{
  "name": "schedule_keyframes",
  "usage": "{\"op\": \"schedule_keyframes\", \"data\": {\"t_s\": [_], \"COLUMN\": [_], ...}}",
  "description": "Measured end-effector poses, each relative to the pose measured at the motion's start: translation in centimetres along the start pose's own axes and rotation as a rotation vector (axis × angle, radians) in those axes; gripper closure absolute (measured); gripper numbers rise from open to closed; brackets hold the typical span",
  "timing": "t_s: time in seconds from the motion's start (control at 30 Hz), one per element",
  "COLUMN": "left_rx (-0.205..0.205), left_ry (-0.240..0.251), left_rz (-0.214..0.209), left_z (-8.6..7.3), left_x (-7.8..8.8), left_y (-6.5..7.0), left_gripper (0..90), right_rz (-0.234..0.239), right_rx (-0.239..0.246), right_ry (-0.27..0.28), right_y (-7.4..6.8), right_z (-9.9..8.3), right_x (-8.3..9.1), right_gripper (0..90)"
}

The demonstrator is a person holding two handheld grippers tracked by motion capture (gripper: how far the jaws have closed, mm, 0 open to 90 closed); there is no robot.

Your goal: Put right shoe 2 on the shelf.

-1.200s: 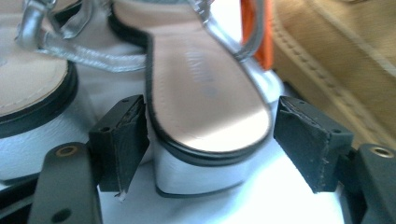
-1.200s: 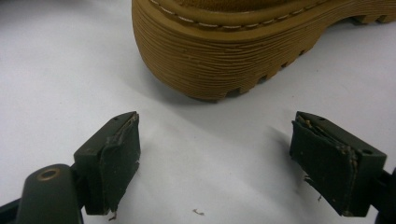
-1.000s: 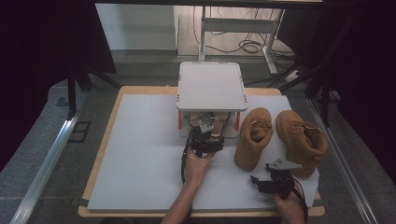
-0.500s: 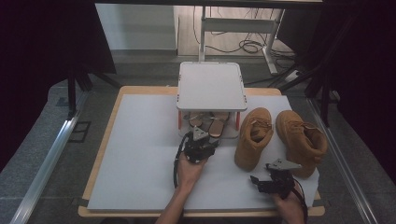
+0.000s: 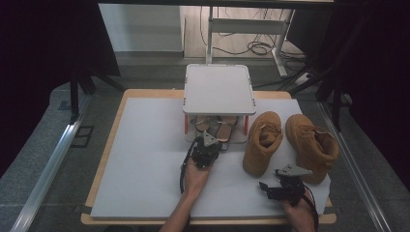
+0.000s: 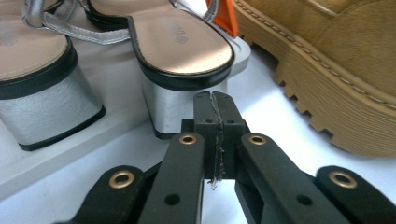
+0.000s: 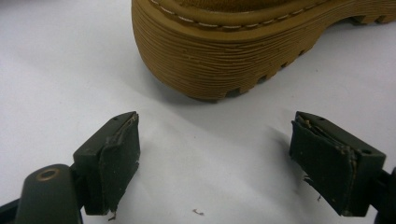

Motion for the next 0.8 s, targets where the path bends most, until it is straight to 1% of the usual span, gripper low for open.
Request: {"op": "schedule_keyframes", "data": {"t_s": [0.1, 0.2, 0.33, 0.43, 0.8], "left_rx": [-0.006, 0.003, -0.006, -0.012, -0.027], "left_ry": [0.0, 0.004, -0.001, -0.006, -0.018], "left_rz": [-0.003, -0.009, -0.005, 0.003, 0.008], "left_z": [0.0, 0.1, 0.4, 0.7, 1.7], "left_x": [-0.1, -0.2, -0.5, -1.0, -2.4], "left_y": [0.0, 0.0, 0.1, 0.1, 0.1], "left_gripper": [89.7, 89.7, 89.7, 89.7, 89.7], "right_rz": [0.0, 0.0, 0.0, -0.001, -0.001], "right_rx": [0.0, 0.0, 0.0, -0.001, 0.0], "right_ry": [0.0, 0.0, 0.0, 0.001, 0.001], "right_y": [0.0, 0.0, 0.0, 0.0, 0.0], "right_z": [0.0, 0.0, 0.0, 0.0, 0.0], "right_x": [0.0, 0.0, 0.0, 0.0, 0.0], "right_gripper": [16.0, 16.0, 16.0, 16.0, 16.0]}}
Point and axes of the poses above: each handheld gripper's, and its own axes: x roughly backward along the jaws, z roughly out of its top, y roughly to its right, the point moved 10 cm from there along -x, roughly forward along the jaws, and after that the axes turned 3 degrees about -x, right-handed, at the moved point
